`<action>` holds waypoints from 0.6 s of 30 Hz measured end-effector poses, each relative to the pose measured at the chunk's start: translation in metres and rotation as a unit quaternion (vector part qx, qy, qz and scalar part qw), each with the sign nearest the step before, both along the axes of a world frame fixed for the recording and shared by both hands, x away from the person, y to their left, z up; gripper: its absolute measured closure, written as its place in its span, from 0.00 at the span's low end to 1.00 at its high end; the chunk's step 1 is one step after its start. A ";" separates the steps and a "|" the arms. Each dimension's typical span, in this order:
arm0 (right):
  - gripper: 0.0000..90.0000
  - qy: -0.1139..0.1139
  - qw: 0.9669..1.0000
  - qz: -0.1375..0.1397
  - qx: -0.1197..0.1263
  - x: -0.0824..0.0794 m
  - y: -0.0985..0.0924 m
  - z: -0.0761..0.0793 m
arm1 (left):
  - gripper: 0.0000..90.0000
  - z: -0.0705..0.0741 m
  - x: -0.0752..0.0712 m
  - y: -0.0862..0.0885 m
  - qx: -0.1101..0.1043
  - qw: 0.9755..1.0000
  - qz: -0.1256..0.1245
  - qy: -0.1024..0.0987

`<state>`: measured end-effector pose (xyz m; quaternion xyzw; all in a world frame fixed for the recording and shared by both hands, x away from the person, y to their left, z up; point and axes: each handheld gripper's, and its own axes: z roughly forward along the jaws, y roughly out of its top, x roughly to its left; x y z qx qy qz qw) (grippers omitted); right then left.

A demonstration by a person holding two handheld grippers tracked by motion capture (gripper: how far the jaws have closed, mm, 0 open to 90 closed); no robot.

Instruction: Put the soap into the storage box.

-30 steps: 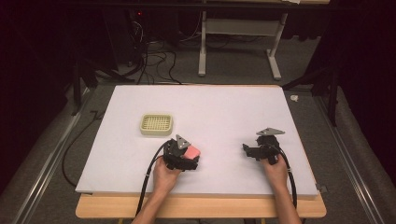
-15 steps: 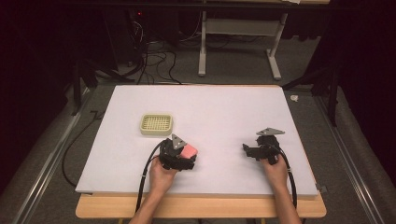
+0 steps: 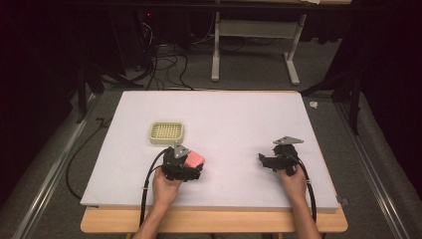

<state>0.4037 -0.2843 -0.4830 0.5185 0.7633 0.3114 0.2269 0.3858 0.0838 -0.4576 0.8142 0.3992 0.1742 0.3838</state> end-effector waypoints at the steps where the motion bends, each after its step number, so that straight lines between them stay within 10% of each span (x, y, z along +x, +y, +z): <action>1: 0.22 0.000 1.000 0.000 0.000 0.000 0.000 0.000 | 0.15 0.000 0.000 0.000 0.000 1.000 0.000 0.000; 18: 0.22 0.000 1.000 0.000 0.000 0.000 0.000 0.000 | 0.15 0.005 0.000 0.023 -0.003 1.000 0.022 -0.001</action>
